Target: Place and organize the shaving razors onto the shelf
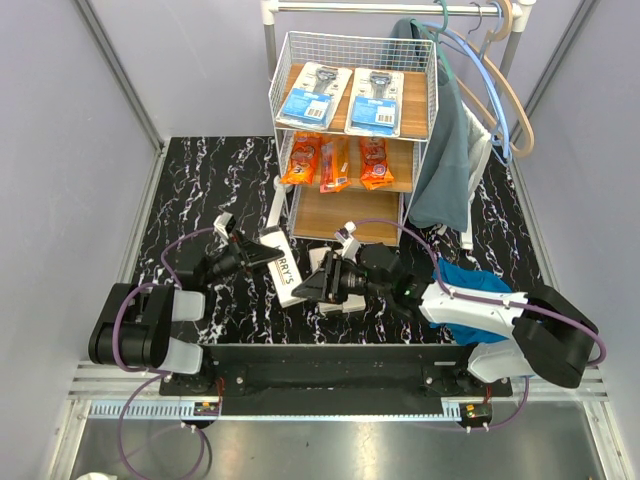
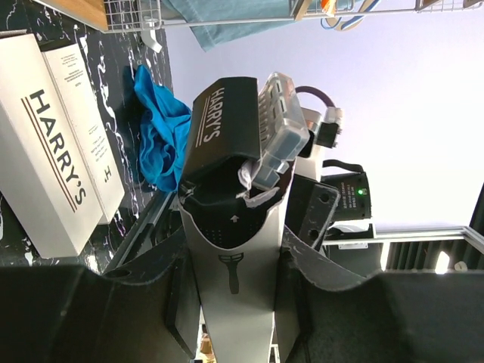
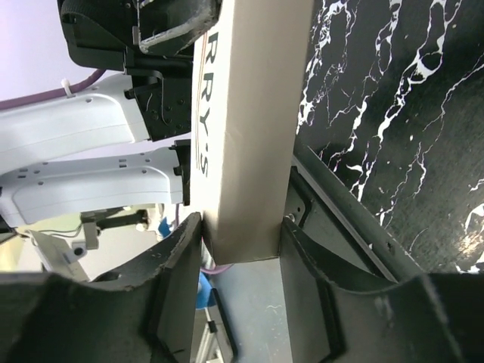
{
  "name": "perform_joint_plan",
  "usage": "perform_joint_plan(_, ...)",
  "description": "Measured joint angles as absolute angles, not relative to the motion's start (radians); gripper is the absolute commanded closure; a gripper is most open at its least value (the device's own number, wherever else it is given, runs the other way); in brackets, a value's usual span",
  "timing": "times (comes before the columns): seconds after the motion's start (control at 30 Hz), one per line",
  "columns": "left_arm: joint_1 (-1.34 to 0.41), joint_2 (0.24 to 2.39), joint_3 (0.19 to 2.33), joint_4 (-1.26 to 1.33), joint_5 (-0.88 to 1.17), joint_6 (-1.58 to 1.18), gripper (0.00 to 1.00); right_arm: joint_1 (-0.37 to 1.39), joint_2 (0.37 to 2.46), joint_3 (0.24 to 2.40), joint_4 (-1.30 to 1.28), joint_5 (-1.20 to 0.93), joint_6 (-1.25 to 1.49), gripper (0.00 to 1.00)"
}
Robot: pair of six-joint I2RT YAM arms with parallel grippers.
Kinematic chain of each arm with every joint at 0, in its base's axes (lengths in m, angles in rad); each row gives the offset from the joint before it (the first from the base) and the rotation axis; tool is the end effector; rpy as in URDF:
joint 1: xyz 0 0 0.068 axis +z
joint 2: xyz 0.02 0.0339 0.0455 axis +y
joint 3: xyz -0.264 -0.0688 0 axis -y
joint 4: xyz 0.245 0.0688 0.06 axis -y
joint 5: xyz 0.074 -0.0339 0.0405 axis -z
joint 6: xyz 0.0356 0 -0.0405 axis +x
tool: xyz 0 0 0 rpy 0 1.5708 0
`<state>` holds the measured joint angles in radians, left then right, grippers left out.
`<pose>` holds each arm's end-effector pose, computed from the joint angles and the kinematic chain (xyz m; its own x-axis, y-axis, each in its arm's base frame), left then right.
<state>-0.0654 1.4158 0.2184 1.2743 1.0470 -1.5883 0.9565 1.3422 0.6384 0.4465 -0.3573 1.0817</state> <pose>0.2135 -0.0449 0.1752 -0.8954 -0.4425 -0.0491 0.0610 -0.0128 -0.9981 0.1567 0.2438 0.2305 -0.9168 0.1350 -0.3758 -0.3218 0.3074 0.8955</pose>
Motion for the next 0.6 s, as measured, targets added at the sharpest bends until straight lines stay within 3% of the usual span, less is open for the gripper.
perform_joint_plan(0.03, -0.065, 1.416, 0.218, 1.275, 1.048, -1.588, 0.62, 0.957, 1.344, 0.632, 0.456, -0.356, 1.091, 0.65)
perform_joint_plan(0.1, -0.065, 1.416, 0.218, 1.277, 1.049, -1.588, 0.61, 0.958, 1.356, 0.623, 0.484, -0.355, 1.120, 0.74)
perform_joint_plan(0.17, -0.065, 1.416, 0.218, 1.280, 1.048, -1.585, 0.53, 0.962, 1.370, 0.620, 0.504, -0.353, 1.132, 0.83)
perform_joint_plan(0.33, -0.065, 1.415, 0.218, 1.282, 1.044, -1.582, 0.31, 0.977, 1.401, 0.615, 0.554, -0.353, 1.162, 0.88)
perform_joint_plan(0.4, -0.065, 1.413, 0.218, 1.282, 1.044, -1.579, 0.17, 0.982, 1.402, 0.608, 0.558, -0.352, 1.169, 0.90)
perform_joint_plan(0.43, -0.065, 1.409, 0.218, 1.281, 1.044, -1.573, 0.01, 0.983, 1.402, 0.603, 0.559, -0.351, 1.171, 0.90)
perform_joint_plan(0.6, -0.066, 1.349, 0.218, 1.268, 1.047, -1.504, 0.01, 0.985, 1.383, 0.574, 0.558, -0.324, 1.173, 0.92)
